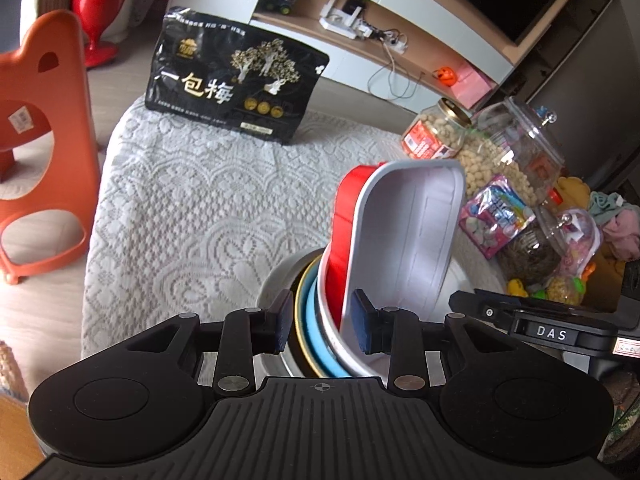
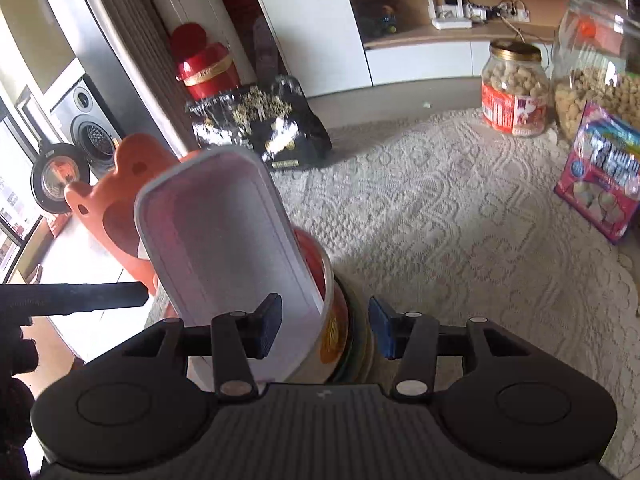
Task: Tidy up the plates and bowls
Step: 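Lower the tilted tray into the white bowl on the stack with both tools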
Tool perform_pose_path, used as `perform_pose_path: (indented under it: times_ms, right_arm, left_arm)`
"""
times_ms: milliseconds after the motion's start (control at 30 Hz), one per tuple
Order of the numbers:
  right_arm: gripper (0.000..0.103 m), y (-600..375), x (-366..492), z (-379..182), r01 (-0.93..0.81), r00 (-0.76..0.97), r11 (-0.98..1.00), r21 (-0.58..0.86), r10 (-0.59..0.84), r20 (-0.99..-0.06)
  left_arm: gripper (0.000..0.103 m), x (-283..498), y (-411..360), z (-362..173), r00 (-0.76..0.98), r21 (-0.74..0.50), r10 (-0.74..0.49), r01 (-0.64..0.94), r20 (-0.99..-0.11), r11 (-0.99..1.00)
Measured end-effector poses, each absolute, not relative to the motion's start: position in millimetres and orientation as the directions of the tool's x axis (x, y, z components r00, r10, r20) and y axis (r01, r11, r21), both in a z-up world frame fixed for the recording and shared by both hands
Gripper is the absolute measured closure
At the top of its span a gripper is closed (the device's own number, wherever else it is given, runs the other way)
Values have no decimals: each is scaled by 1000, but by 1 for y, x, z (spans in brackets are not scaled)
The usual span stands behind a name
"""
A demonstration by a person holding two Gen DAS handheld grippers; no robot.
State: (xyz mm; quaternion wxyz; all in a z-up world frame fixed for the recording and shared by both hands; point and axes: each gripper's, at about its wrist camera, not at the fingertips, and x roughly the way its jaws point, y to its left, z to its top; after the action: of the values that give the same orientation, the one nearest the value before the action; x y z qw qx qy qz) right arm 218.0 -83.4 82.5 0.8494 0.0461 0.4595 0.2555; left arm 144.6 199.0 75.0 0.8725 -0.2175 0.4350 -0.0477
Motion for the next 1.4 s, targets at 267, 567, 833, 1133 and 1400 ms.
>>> perform_pose_path:
  times_ms: [267,567,833,1133,1400]
  right_arm:
    - [50,-69,200,48,-369,390,851,373,506,-769]
    - [51,-76,213,42,-369,358,795,481,599,-716]
    - [52,-75,191,47,-455,348,776,438,607,-714]
    - [52,-71,161,78,-558,477,784,271,570,-669]
    - [63,-81,174,77,-477,543,845,243,501,-674]
  left_arm:
    - [66,129,189,55,598,-431,-275,-132,-753,893]
    - [67,127,178,49,606,-402,-242,-142,-758,904]
    - [68,125,174,53,623,-354,-198,-136,-757,925]
    - [67,126,177,52,654,-276,-110,-156,-748,948]
    - [73,120,177,63,693,-304,-136,-125,-708,944]
